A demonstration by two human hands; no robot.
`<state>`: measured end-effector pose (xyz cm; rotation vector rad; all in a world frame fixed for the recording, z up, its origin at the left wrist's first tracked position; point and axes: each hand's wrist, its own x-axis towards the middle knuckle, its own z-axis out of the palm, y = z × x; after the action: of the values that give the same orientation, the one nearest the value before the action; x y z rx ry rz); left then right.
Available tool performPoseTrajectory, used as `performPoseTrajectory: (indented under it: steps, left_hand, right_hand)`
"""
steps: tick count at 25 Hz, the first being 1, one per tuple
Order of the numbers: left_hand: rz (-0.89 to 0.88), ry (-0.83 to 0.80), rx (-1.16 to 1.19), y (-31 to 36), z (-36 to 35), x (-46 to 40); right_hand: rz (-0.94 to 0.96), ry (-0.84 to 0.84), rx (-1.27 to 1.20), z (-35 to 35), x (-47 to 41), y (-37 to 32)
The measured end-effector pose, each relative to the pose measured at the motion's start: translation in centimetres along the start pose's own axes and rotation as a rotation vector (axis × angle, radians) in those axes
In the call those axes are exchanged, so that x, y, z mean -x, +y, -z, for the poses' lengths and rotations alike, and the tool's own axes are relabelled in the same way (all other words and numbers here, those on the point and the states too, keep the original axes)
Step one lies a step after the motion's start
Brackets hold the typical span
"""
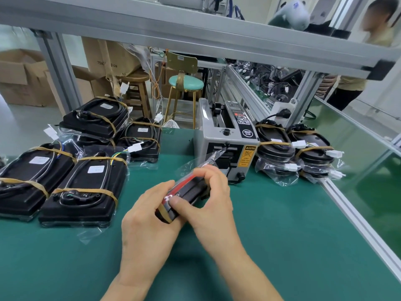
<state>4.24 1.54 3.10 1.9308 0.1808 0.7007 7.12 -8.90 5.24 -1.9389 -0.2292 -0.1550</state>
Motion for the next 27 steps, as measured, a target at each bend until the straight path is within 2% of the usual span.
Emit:
performPoseTrajectory:
  steps: [4, 7, 8, 10, 13, 15, 17, 19, 21, 24, 27]
  left_hand:
    - [0.086, -0.056, 0.071, -0.5, 2.4, -0.7]
    - [0.190, -0.173, 0.068, -0.9, 4.8, -1.4]
    - [0.195, -0.208, -0.005, -0.8, 5.4, -1.7]
    - [0.046, -0.231, -0.275, 0.0, 5.5, -2.2]
    - [-0.316, -0.317, -0.534, 2.4, 3.3, -3.0]
    - [-0.388, -0.423, -0.652, 3.5, 1.3, -3.5]
    - [-0.358, -0.441, -0.722, 3.5, 0.4, -4.5]
    - [-0.297, -0.435, -0.663, 2.6, 0.4, -5.2]
    - [-0.272, -0.427, -0.619, 2.1, 0.5, -5.3]
    - [-0.291, -0.396, -0.591, 2.0, 0.3, -5.1]
    - [-0.304, -0.390, -0.623, 2.3, 0.5, -4.9]
  right_hand:
    - [-0.049, 0.005, 0.017, 3.4, -2.2, 1.6]
    - [-0.135, -0.237, -0.053, 3.5, -3.0, 3.5]
    - [-0.164, -0.283, -0.088, 3.0, -3.1, 4.1]
    - [-0.171, -0.267, -0.168, 2.2, -3.3, 4.7]
    - [-0.150, -0.220, -0.215, 2.6, -4.6, 4.4]
    - [-0.157, -0.254, -0.173, 3.1, -5.7, 3.9]
    - [-0.242, -0.140, -0.137, 3.6, -7.0, 4.1]
    - [-0.337, 0.093, -0.145, 4.3, -8.2, 4.7]
    - [-0.347, 0.269, -0.147, 4.7, -9.0, 5.1]
    - [-0.358, 0.385, -0.134, 4.2, -9.8, 4.5]
    - [-0.402, 0.410, -0.166, 3.6, -10.2, 4.1]
